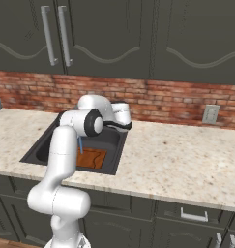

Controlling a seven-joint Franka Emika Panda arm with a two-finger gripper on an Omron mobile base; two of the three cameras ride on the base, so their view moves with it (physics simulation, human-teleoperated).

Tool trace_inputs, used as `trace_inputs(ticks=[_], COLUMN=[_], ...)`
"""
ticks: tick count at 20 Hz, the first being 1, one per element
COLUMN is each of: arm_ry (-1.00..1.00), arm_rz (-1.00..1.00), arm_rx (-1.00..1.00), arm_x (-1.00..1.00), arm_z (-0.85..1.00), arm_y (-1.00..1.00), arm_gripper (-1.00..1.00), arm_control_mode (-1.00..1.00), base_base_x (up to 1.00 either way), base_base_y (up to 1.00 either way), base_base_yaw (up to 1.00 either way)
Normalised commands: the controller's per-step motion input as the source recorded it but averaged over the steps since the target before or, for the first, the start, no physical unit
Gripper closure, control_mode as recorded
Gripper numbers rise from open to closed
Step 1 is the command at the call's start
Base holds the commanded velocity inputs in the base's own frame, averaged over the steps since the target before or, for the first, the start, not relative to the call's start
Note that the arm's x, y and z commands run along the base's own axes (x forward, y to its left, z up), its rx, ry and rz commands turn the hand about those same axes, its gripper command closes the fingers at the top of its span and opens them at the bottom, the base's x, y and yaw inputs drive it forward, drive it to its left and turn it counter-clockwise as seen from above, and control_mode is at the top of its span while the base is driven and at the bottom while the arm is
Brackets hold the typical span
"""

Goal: Turn on the sink faucet with hot water and rinse the cutting board for ten seconds, then turn off the faucet. Push the cutting board to reach the water if necessary.

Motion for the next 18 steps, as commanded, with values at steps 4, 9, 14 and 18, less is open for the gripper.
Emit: trace_inputs(ticks=[4, 9, 14, 18], arm_ry=[0.00, 0.00, 0.00, 0.00], arm_rz=[0.00, 0.00, 0.00, 0.00], arm_rx=[0.00, 0.00, 0.00, 0.00], arm_x=[0.00, 0.00, 0.00, 0.00], arm_z=[-0.14, -0.15, -0.16, -0.17], arm_y=[0.19, 0.25, 0.27, 0.27], arm_gripper=[-1.00, -1.00, -1.00, -1.00], arm_control_mode=[-1.00, -1.00, -1.00, -1.00], base_base_x=[0.00, 0.00, 0.00, 0.00], base_base_y=[0.00, 0.00, 0.00, 0.00], base_base_yaw=[0.00, 0.00, 0.00, 0.00])
